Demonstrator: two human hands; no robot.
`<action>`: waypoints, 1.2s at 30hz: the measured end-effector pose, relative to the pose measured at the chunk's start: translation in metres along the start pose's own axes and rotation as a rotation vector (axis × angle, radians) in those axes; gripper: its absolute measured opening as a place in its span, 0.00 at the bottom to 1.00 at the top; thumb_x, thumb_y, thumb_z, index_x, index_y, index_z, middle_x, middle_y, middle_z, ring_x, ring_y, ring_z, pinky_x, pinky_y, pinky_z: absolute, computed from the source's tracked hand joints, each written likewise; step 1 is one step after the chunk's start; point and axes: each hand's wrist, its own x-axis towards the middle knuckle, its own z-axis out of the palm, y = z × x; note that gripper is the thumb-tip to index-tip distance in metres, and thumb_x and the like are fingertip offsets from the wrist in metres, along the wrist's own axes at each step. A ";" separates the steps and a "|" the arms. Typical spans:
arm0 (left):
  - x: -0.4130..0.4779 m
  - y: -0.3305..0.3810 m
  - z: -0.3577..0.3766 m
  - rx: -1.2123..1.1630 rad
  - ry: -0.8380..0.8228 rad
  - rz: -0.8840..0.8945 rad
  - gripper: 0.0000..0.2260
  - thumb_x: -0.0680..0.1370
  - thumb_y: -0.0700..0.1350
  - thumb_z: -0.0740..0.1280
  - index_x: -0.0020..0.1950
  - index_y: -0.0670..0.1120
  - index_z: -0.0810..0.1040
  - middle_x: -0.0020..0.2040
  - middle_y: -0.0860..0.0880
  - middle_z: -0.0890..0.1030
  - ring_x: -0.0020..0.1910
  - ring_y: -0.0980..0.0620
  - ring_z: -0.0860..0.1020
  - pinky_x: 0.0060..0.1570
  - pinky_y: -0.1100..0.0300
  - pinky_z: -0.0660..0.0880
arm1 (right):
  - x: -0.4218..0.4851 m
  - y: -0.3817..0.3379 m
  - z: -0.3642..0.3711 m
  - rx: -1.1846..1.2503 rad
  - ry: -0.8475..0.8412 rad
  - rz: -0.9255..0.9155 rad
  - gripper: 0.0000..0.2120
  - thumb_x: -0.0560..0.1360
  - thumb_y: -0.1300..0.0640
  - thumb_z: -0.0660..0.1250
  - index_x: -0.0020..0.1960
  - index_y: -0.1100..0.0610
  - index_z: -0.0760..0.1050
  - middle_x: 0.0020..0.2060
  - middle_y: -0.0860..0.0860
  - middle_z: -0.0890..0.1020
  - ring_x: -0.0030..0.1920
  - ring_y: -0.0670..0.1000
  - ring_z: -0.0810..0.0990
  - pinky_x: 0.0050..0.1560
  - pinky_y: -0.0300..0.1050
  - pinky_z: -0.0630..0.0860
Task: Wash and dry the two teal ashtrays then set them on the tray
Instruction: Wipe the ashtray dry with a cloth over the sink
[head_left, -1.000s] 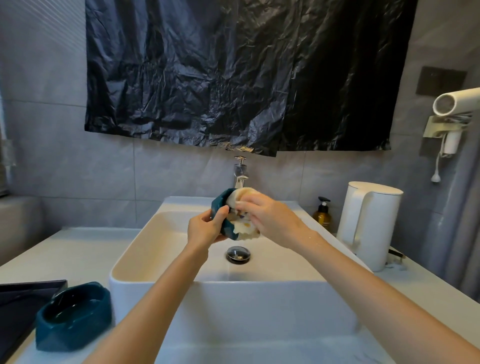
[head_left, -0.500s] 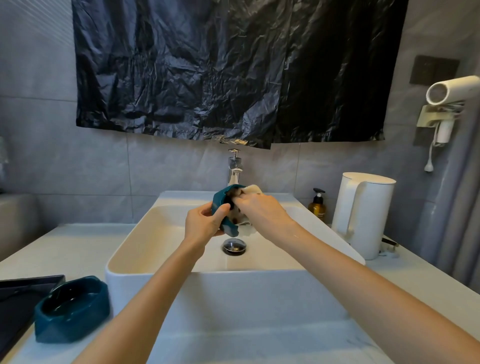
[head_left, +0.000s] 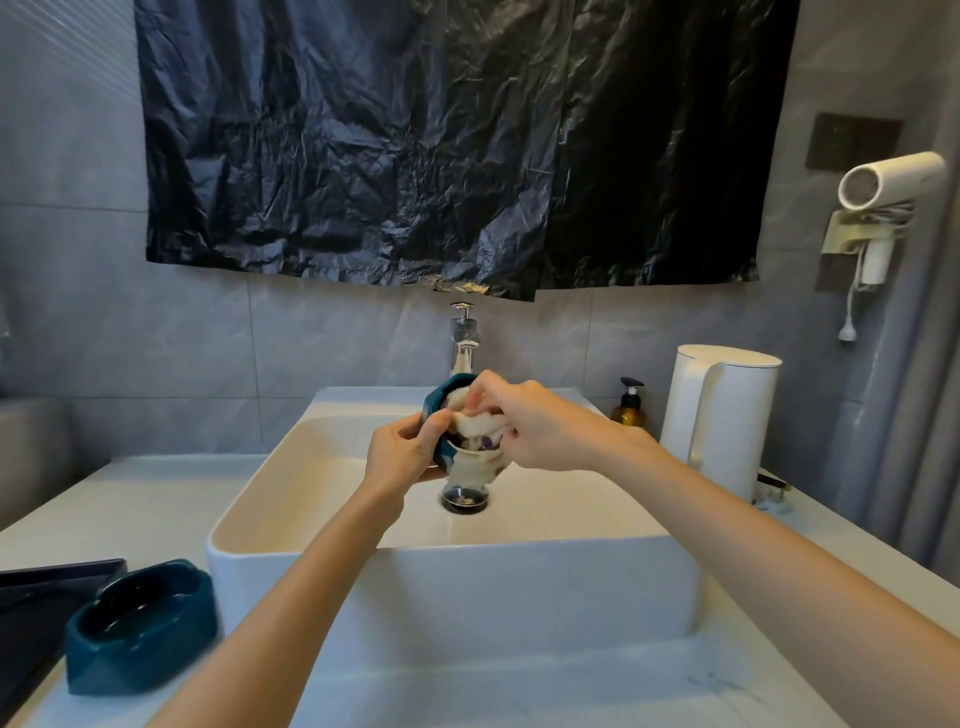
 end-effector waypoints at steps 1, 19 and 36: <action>0.000 0.000 -0.001 -0.003 -0.001 0.009 0.07 0.77 0.46 0.67 0.46 0.44 0.81 0.38 0.46 0.81 0.35 0.52 0.79 0.30 0.63 0.79 | -0.001 0.000 -0.003 -0.147 0.080 -0.115 0.19 0.73 0.68 0.62 0.58 0.50 0.72 0.52 0.50 0.79 0.50 0.52 0.75 0.46 0.52 0.77; -0.007 -0.002 -0.003 0.071 -0.053 0.102 0.04 0.78 0.45 0.66 0.48 0.47 0.80 0.42 0.48 0.83 0.38 0.53 0.81 0.33 0.64 0.79 | 0.008 -0.010 0.035 0.018 0.314 0.083 0.06 0.70 0.58 0.71 0.38 0.59 0.84 0.33 0.54 0.83 0.36 0.53 0.77 0.38 0.43 0.72; -0.003 -0.003 -0.002 0.035 -0.090 0.085 0.07 0.77 0.48 0.67 0.52 0.46 0.79 0.46 0.47 0.83 0.42 0.50 0.82 0.39 0.61 0.81 | 0.014 -0.017 0.047 0.166 0.390 0.119 0.12 0.73 0.61 0.72 0.56 0.59 0.80 0.55 0.52 0.77 0.53 0.50 0.76 0.51 0.37 0.74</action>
